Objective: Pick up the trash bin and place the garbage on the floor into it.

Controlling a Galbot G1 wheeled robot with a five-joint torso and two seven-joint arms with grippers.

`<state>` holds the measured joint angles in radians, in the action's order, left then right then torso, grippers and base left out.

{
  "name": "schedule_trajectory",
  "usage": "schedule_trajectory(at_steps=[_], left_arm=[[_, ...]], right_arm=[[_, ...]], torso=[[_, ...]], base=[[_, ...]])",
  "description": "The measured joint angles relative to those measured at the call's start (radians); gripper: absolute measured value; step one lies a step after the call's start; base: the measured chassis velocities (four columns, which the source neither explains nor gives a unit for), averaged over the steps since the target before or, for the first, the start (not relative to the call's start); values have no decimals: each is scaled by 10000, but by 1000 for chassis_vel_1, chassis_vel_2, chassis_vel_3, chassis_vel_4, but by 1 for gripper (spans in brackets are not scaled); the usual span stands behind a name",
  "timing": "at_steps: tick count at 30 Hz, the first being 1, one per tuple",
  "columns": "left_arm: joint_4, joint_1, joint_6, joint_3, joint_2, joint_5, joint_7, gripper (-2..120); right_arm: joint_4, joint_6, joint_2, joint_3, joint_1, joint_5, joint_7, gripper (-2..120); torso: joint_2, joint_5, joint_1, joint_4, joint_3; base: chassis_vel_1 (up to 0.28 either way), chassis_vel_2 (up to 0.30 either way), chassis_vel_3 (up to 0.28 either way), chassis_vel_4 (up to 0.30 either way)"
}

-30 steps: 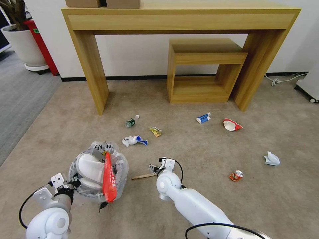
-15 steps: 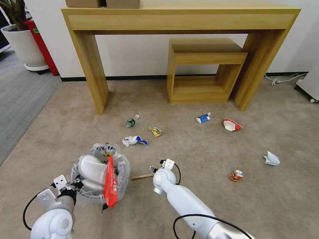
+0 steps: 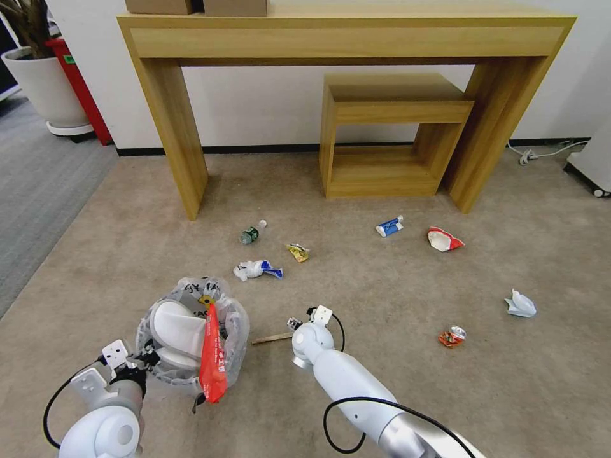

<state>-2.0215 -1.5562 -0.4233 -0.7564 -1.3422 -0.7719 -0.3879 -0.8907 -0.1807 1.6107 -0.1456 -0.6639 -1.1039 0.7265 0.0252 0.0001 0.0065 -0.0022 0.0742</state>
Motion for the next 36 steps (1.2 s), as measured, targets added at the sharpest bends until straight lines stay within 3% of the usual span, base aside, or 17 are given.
schedule_trajectory(at_steps=[22,28,36], left_arm=[[-321,-242,31,36,-206,73,38,0],[-350,-310,82,55,-266,166,117,0],[-421,-326,104,118,-282,180,129,0]], right_arm=[[464,99,-24,-74,-104,600,-396,66],[525,123,-32,-147,-96,720,-445,52],[629,184,-32,-256,-89,916,-602,48]], torso=[[1,0,0,0,-1],[1,-2,-1,-3,-2],[1,-2,-1,-2,-2]], base=[[0,0,0,0],[0,0,0,0],[0,0,0,0]])
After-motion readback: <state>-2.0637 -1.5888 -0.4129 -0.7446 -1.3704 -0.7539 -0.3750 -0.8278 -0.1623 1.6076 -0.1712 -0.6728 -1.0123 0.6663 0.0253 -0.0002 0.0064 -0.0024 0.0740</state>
